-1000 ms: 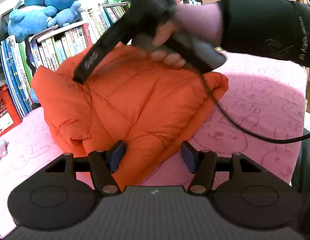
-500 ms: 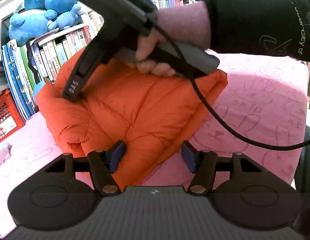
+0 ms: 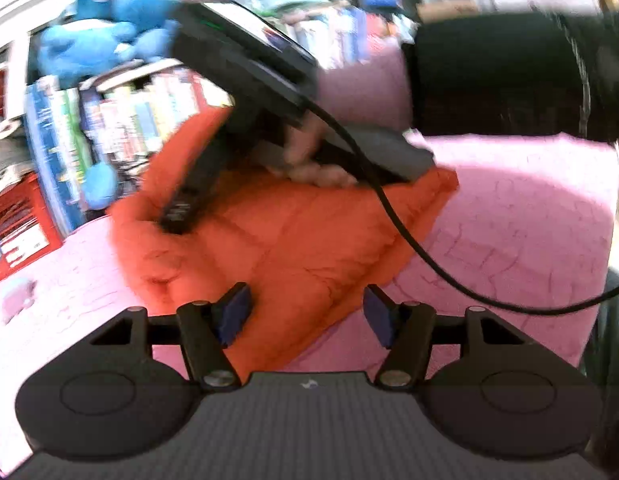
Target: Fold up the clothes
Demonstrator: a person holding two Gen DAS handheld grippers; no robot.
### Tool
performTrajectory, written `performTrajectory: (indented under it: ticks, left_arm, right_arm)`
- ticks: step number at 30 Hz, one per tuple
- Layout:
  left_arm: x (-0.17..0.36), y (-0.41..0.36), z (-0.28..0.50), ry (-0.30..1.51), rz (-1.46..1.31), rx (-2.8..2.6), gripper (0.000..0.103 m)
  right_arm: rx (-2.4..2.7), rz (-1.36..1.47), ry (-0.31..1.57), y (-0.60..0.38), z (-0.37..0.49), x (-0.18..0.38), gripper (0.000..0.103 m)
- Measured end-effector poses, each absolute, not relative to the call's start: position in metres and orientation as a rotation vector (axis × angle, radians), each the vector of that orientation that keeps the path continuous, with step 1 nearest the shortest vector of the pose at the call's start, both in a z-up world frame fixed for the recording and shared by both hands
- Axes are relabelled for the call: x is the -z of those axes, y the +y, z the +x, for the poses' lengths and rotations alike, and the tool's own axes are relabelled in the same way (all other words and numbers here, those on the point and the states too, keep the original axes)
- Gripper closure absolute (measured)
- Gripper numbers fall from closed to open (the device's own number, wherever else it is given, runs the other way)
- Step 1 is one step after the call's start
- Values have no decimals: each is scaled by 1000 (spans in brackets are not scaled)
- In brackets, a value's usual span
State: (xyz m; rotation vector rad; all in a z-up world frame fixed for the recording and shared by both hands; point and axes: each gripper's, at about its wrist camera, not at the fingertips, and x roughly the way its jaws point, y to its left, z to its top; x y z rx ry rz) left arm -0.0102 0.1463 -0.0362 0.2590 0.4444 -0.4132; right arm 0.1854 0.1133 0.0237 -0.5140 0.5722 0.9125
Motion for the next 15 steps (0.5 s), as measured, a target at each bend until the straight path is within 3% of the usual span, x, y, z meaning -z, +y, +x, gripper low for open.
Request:
performTrajectory:
  ticks: [4, 8, 15]
  left_arm:
    - [-2, 180, -26, 376, 144, 311, 42]
    - [-33, 200, 6, 329, 71, 210, 43]
    - [-6, 187, 109, 446, 90, 38, 41]
  right_arm:
    - [-953, -418, 570, 102, 190, -27, 75]
    - [-1003, -290, 555, 88, 195, -32, 75]
    - [-1040, -104, 528, 59, 204, -42, 69]
